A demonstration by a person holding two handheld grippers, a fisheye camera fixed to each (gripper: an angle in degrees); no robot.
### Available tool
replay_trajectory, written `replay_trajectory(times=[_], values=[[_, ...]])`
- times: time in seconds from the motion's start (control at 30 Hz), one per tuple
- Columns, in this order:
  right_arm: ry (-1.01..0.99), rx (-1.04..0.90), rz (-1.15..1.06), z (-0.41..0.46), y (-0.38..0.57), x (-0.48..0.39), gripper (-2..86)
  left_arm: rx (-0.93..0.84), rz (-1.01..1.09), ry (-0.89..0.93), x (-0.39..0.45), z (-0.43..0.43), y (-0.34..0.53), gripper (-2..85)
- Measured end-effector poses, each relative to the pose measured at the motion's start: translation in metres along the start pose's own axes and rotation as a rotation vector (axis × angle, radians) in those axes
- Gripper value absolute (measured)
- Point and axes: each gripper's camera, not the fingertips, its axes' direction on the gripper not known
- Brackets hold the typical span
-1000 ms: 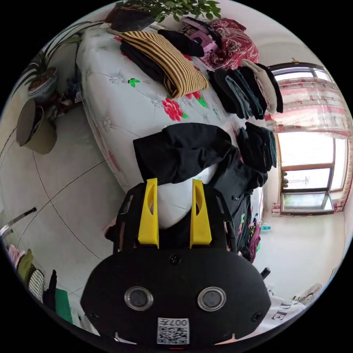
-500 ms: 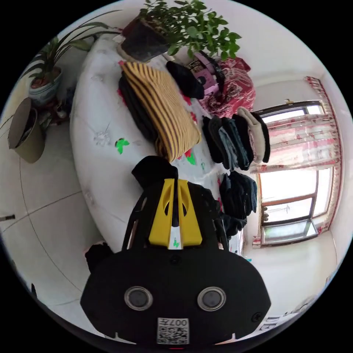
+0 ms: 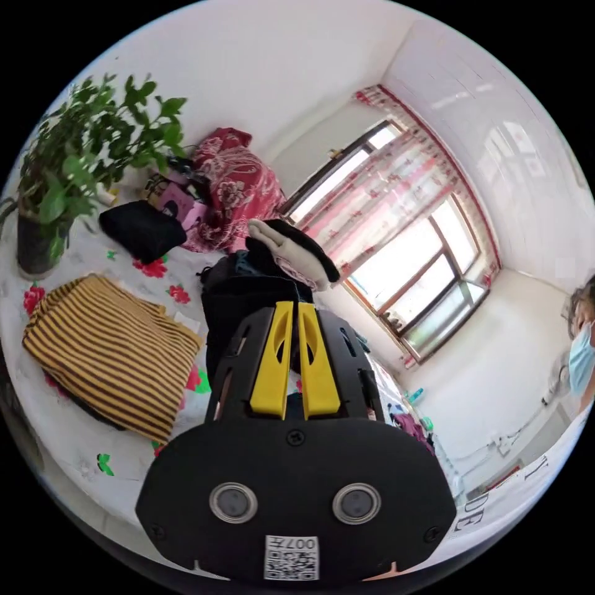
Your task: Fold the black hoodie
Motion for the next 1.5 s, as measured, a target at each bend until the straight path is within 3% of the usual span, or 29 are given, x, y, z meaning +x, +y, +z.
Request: replay_trajectory(times=[0.13, 0.2, 0.27, 0.33, 0.5, 0.7, 0.83, 1.0, 1.17, 1.27, 1.4, 1.5], values=[[-0.029, 0.112, 0.085, -0.028, -0.005, 0.024, 6.3, -0.163, 0.3, 0.416, 0.136, 0.072, -0.001, 0.1], [-0.044, 0.205, 0.141, -0.047, -0.01, 0.042, 6.6, -0.346, 0.42, 0.646, 0.222, 0.128, 0.034, 2.5], [-0.063, 0.267, 0.182, -0.058, -0.012, 0.055, 6.8, -0.484, 0.488, 0.7, 0.264, 0.165, 0.071, 9.6], [-0.084, 0.299, 0.227, -0.065, -0.013, 0.07, 7.0, -0.641, 0.542, 0.663, 0.286, 0.195, 0.111, 13.0], [-0.127, 0.325, 0.304, -0.069, -0.009, 0.112, 8.0, -0.905, 0.513, 0.307, 0.246, 0.22, 0.2, 13.4], [-0.145, 0.295, 0.258, -0.053, -0.066, 0.146, 8.5, -1.024, 0.393, -0.033, 0.184, 0.221, 0.21, 13.7], [-0.107, 0.286, 0.208, -0.033, -0.125, 0.156, 7.4, -1.009, 0.326, -0.086, 0.176, 0.232, 0.199, 13.7], [-0.131, 0.063, 0.118, 0.012, -0.178, 0.163, 1.9, -1.018, 0.263, -0.094, 0.181, 0.253, 0.197, 13.9], [-0.11, 0.264, 0.066, -0.048, -0.136, 0.182, 0.5, -1.029, 0.317, -0.09, 0.2, 0.259, 0.204, 14.1], [-0.008, 0.261, 0.139, -0.049, -0.111, 0.199, 0.7, -1.094, 0.355, -0.105, 0.206, 0.272, 0.22, 14.0], [-0.132, 0.16, 0.251, -0.018, -0.106, 0.223, 2.9, -1.149, 0.341, -0.142, 0.2, 0.292, 0.238, 13.8], [-0.14, 0.311, 0.316, -0.044, -0.091, 0.241, 5.2, -1.154, 0.337, -0.154, 0.203, 0.293, 0.226, 13.5]])
